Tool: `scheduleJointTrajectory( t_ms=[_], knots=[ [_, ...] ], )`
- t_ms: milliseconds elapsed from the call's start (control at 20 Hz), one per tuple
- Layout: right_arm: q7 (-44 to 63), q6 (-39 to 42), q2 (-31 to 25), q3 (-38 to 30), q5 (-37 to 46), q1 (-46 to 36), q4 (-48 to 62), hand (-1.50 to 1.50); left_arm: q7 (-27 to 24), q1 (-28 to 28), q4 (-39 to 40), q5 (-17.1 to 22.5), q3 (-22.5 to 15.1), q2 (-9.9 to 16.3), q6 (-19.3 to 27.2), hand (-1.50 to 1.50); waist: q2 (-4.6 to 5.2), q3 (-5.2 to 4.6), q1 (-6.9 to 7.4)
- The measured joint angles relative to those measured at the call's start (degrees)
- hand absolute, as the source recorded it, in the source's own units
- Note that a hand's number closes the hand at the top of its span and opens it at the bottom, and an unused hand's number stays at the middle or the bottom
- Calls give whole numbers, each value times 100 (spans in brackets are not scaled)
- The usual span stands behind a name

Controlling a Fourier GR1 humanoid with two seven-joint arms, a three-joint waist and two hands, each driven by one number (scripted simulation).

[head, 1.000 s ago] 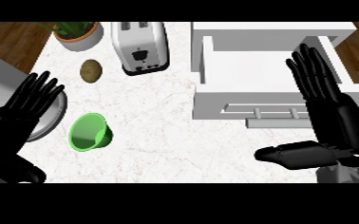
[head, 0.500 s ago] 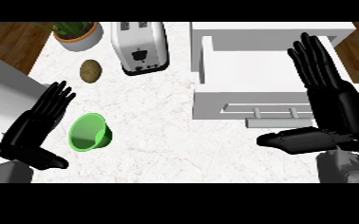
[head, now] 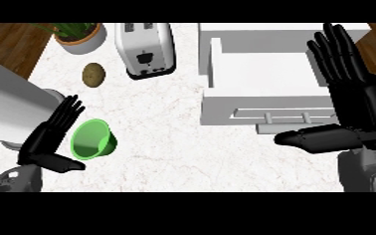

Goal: Pick up the cup, place it into the drawer and close the drawer

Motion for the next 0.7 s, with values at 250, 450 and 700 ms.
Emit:
scheduleJointTrajectory(
  t_ms=[250,450,700],
  knots=[
    [19,-14,51,68,62,16,-25,-150,-805,-341,1154,-455,-122,71,387,-150,16,-8,-40],
    [59,69,-22,-9,-31,-41,-12,-150,-1170,-601,1770,-619,-168,64,607,-150,23,-11,-58],
    [108,71,-40,-58,-68,-136,43,-150,-1545,-754,2249,-731,-216,26,764,-150,36,-16,-75]
  ],
)
